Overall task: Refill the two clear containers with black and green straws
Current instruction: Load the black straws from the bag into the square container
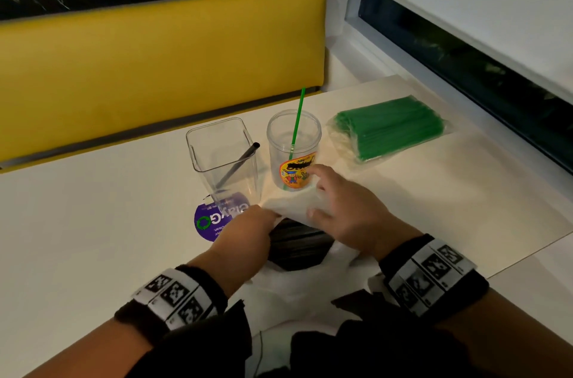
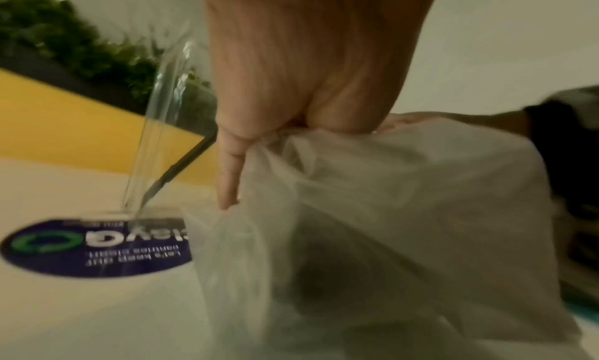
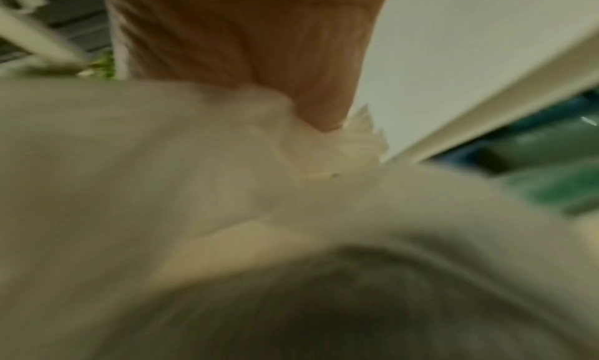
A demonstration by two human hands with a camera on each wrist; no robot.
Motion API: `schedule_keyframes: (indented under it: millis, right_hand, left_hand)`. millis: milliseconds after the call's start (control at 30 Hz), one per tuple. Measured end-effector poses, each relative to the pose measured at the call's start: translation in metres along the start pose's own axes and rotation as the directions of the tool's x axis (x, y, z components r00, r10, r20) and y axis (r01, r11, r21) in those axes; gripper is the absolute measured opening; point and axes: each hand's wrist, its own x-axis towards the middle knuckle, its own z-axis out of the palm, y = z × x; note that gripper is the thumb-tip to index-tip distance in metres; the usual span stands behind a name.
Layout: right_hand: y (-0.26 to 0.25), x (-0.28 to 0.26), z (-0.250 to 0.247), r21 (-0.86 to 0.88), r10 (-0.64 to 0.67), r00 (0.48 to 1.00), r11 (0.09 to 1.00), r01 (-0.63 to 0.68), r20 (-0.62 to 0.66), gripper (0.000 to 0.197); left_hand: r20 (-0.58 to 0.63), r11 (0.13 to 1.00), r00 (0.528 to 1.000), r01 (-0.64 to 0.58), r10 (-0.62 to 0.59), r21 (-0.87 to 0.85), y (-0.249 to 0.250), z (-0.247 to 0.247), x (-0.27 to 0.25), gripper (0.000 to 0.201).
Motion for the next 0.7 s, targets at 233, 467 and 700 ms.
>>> schedule_keyframes:
  millis: [233,467,700]
  right_hand:
    - [-0.01,-0.008,0.021,-0.46,-0.293,0.928,0.873,0.162,-0.229,0.012]
    - [0.009,-0.018,0.023,-0.332,0.168,0.985,0.928,-0.169,-0.032,0.082]
    - [0.018,-0.041,0.004,-0.401,0.25,0.968,0.89,-0.217,0.033,0.065]
  left_hand:
    - [0.01,0.916,0.964,0.256,-0.266,-0.308,0.014,-0.01,0.017,0.037]
    - [0.188,0.987,0.98,0.089,-0.063,-0.131,0.007,-0.022,0.007,0.092]
    - [0.318,0.981,0.933,0.129,-0.17,0.146,-0.007,-0.034,-0.008,0.111]
